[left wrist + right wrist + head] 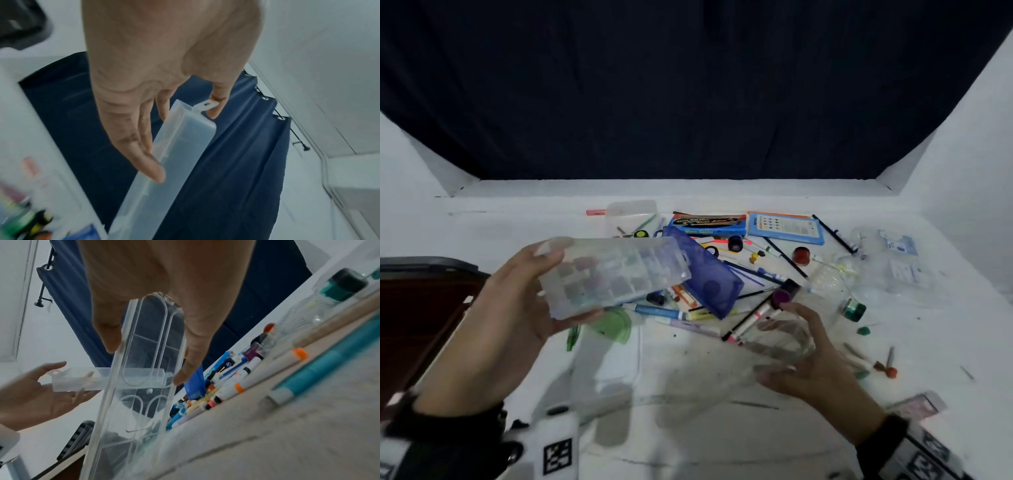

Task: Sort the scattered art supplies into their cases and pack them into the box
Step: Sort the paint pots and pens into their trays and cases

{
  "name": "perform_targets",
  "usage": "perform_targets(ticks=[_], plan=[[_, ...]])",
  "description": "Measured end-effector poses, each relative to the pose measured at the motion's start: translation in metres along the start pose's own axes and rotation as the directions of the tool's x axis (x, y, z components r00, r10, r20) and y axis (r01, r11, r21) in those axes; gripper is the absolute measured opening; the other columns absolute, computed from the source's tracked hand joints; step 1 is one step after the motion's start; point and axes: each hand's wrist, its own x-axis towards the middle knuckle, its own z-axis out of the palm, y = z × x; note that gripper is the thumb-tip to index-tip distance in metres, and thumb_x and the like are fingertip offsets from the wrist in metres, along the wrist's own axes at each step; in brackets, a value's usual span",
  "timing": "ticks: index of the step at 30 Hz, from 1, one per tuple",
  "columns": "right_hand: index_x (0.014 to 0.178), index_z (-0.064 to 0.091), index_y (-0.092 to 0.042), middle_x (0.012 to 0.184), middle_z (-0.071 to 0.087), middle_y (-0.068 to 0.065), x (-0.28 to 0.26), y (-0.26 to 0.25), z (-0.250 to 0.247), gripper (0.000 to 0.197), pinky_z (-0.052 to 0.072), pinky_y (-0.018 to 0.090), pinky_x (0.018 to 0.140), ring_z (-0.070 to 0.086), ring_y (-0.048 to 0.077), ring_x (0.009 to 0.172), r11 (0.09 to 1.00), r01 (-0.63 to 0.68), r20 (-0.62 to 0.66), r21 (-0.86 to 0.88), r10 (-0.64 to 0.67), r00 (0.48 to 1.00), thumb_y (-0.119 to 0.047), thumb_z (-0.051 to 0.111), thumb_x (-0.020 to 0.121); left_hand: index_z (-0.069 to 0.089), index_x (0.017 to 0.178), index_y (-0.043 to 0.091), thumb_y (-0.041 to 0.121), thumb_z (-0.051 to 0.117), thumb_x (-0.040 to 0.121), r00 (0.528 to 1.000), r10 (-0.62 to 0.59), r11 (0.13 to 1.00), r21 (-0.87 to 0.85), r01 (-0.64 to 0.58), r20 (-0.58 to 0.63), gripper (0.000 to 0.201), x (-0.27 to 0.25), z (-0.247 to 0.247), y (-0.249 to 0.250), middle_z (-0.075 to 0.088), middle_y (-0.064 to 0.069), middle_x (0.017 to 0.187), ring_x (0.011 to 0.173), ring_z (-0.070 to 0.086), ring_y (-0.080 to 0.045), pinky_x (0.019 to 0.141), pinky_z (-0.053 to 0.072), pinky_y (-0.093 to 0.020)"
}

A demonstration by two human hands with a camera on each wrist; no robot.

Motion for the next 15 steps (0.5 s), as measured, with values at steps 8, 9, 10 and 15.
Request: perform_targets(ticks=[8,9,10,15], plan=[[0.11,0.065,-0.028,0.109,0.06,-0.013,-0.021,0.034,-0.031,0.051,0.059,0.033,0.081,0.066,0.012,0.1,0.836,0.157,0.103,-0.526,-0.12,0.987,-0.021,0.09,0.067,0.058,0.13,0.006,0.035,0.042,0.09,0.917,-0.39,0.898,-0.186,0.399,0.084,0.052,-0.07,-0.002,-0.054,0.065,-0.029,0.123,0.108,0.067,-0.044,0.057,0.062,-0.041],[0.106,0.066,-0.028,0.107,0.059,-0.014,-0.02,0.037,-0.032,0.043,0.058,0.031,0.081,0.066,0.009,0.097,0.79,0.201,0.128,-0.579,-0.156,0.979,-0.016,0.087,0.071,0.058,0.13,0.006,0.034,0.04,0.091,0.909,-0.41,0.887,-0.2,0.417,0.078,0.051,-0.075,-0.004,-0.061,0.065,-0.029,0.123,0.107,0.067,-0.044,0.056,0.062,-0.04],[0.104,0.067,-0.028,0.106,0.058,-0.014,-0.019,0.04,-0.032,0.038,0.057,0.029,0.081,0.065,0.007,0.095,0.751,0.239,0.153,-0.616,-0.184,0.971,-0.012,0.084,0.074,0.058,0.13,0.006,0.032,0.038,0.094,0.904,-0.421,0.877,-0.223,0.426,0.071,0.049,-0.08,-0.005,-0.066,0.064,-0.029,0.123,0.105,0.068,-0.044,0.055,0.062,-0.039],[0.113,0.061,-0.027,0.111,0.058,-0.011,-0.016,0.046,-0.028,0.043,0.045,0.019,0.087,0.056,0.002,0.1,0.583,0.308,0.225,-0.752,-0.213,0.951,-0.008,0.074,0.077,0.064,0.121,0.008,0.031,0.043,0.089,0.915,-0.401,0.853,-0.342,0.394,0.056,0.045,-0.095,-0.012,-0.077,0.06,-0.033,0.127,0.096,0.071,-0.043,0.053,0.061,-0.037]])
